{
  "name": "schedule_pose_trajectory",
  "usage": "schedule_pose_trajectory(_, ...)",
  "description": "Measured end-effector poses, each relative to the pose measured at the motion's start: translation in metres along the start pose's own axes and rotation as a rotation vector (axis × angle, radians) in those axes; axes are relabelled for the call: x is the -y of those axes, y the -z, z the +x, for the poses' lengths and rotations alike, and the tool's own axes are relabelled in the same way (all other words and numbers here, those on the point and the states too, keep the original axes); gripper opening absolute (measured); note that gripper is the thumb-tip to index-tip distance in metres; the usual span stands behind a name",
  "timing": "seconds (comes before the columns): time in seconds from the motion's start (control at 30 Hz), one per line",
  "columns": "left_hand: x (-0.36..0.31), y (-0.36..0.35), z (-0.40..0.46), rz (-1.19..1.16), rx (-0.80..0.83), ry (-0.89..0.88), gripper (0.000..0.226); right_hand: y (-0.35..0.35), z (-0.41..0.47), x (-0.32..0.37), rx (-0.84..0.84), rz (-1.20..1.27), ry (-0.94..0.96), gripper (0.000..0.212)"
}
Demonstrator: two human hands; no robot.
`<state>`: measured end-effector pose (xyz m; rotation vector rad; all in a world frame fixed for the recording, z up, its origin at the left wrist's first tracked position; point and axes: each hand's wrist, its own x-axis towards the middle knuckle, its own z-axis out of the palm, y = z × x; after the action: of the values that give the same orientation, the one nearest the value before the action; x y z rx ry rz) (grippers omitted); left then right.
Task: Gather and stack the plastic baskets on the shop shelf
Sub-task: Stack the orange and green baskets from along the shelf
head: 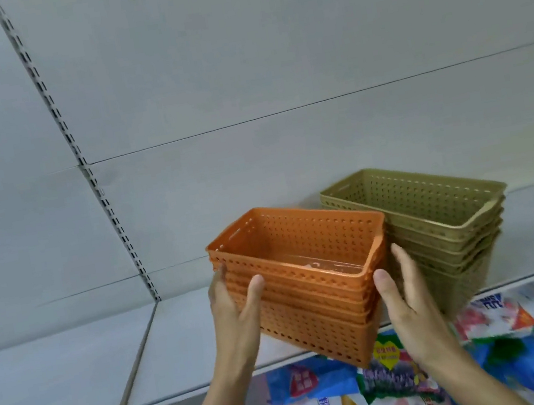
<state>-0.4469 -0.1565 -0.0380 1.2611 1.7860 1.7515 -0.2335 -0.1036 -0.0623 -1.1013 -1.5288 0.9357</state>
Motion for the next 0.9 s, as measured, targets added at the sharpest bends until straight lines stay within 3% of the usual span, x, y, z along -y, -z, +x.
schedule_pose_trajectory(0.07, 0.012, 0.013, 0.02, -0.068, 0.047, 0.138, 0.045, -0.02, -0.007, -0.003, -0.01, 0.069, -0.061, 0.081)
schedule_pose_trajectory(0.17, 0.033, 0.027, 0.049, -0.077, 0.163, 0.264, 0.071, -0.034, -0.009, 0.001, -0.069, 0.142, -0.1, 0.074)
schedule_pose_trajectory(0.3, 0.048, 0.031, 0.071, -0.2, 0.264, 0.174, 0.045, -0.042, -0.01, 0.007, -0.119, 0.195, -0.076, 0.054)
schedule_pose_trajectory(0.53, 0.063, 0.04, 0.088, -0.315, 0.284, 0.169, 0.058, -0.058, -0.016, 0.011, -0.231, 0.193, -0.047, 0.038)
schedule_pose_trajectory(0.7, 0.036, 0.057, 0.1, -0.346, 0.266, 0.083, 0.059, -0.064, -0.03, 0.04, -0.27, 0.171, -0.033, 0.045)
schedule_pose_trajectory(0.9, -0.037, 0.06, 0.138, -0.446, 0.315, -0.074, 0.033, -0.046, -0.02, 0.113, -0.369, 0.14, 0.102, 0.05)
